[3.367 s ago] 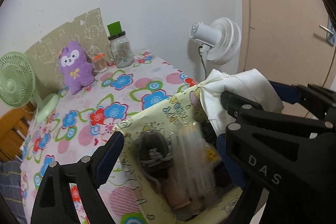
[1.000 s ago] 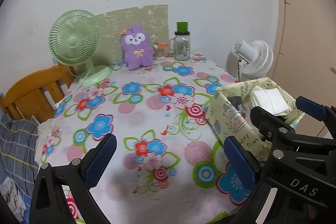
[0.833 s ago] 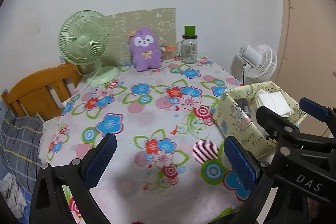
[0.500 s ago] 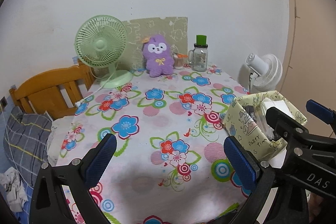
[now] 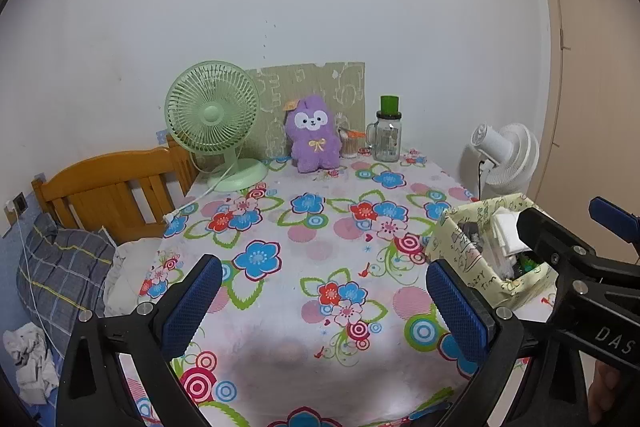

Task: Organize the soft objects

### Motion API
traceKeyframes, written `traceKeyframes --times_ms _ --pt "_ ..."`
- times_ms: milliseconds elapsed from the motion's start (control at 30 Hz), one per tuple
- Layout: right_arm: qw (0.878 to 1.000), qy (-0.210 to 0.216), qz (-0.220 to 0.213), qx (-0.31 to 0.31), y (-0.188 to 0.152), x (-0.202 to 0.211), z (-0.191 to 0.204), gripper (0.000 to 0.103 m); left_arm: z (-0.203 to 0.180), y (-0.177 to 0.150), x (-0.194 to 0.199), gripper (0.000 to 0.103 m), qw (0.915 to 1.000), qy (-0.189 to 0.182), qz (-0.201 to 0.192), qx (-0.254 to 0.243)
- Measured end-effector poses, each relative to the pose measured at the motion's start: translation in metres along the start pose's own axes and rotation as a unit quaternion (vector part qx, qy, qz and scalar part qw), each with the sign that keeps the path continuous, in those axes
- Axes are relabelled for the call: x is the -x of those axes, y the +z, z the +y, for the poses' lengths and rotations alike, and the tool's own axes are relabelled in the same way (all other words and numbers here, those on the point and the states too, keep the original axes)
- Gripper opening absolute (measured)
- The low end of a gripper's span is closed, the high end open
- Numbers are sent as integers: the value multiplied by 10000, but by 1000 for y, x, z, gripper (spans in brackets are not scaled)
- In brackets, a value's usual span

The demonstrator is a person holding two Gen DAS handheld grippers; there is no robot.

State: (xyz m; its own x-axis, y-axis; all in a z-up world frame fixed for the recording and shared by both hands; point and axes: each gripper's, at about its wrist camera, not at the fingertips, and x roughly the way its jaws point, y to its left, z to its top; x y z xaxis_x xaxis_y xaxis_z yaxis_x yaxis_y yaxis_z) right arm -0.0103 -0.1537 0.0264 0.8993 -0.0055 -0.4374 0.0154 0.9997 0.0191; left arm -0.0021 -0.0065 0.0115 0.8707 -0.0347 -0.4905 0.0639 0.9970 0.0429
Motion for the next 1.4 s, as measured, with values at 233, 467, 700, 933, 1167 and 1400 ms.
traceKeyframes --times_ms 233,467,700,933,1167,1400 --pt "9999 -40 -121 -31 1 10 -4 103 3 1 9 103 9999 58 -131 36" --pt "9998 -24 -174 -90 0 15 -7 103 11 1 17 103 9992 241 -274 182" --pt "9998 18 -208 -41 0 19 -3 103 13 2 22 103 9989 232 -346 216" --pt "9997 59 -218 -57 -1 20 -3 103 13 0 25 103 9987 210 -380 253" --pt "9997 62 -209 -142 -1 19 -5 103 12 1 26 103 9987 180 -415 224" --pt "9997 40 -229 -101 0 19 -6 103 12 1 25 103 9989 177 -371 222"
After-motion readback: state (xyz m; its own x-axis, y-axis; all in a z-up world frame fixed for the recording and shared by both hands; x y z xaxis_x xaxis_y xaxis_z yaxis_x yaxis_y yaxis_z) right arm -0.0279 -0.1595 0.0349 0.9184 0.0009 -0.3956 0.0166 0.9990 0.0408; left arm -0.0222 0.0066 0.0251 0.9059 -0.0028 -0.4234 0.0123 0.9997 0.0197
